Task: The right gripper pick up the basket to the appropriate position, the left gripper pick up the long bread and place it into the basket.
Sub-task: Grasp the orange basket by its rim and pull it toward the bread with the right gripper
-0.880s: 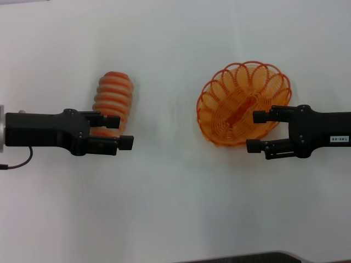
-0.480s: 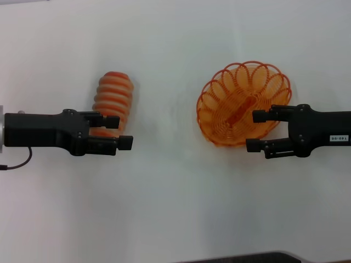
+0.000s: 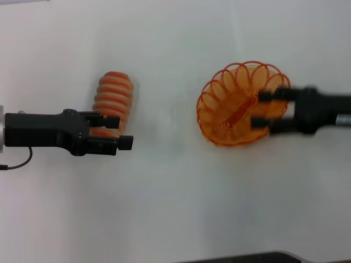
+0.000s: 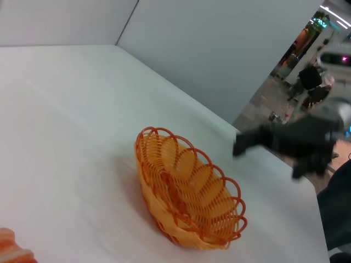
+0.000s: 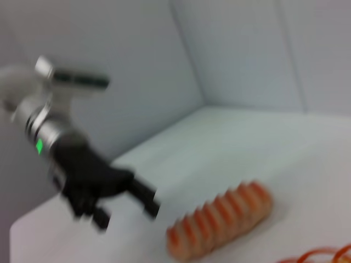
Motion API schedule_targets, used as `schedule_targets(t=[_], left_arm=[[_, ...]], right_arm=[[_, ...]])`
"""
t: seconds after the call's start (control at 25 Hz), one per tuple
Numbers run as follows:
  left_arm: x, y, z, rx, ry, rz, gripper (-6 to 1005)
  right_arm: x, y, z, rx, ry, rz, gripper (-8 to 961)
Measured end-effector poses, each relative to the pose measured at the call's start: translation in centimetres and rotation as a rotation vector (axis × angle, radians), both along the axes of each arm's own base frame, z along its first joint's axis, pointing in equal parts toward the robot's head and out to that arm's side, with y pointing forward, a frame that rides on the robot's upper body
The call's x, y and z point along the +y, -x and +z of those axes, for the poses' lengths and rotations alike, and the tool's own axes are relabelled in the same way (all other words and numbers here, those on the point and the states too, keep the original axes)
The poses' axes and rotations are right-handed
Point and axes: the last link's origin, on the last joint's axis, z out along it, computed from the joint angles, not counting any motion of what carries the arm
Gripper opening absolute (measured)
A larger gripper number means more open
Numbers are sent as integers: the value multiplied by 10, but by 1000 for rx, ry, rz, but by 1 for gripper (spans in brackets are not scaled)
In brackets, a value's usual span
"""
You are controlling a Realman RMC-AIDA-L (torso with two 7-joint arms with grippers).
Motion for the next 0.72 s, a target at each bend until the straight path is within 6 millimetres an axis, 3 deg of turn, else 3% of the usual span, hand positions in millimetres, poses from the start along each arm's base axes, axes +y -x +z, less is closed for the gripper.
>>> schedule_targets(t=[0.16, 0.44, 0.72], left_arm=[[1, -1, 0, 1, 0, -2, 824], [2, -3, -1, -8, -11, -15, 824], [3, -10, -4, -39, -19, -32, 823]], right_arm=[[25, 13, 26, -5, -8, -47, 913], [79, 46, 64, -166, 97, -196, 913], [110, 61, 65, -450, 108, -265, 913]])
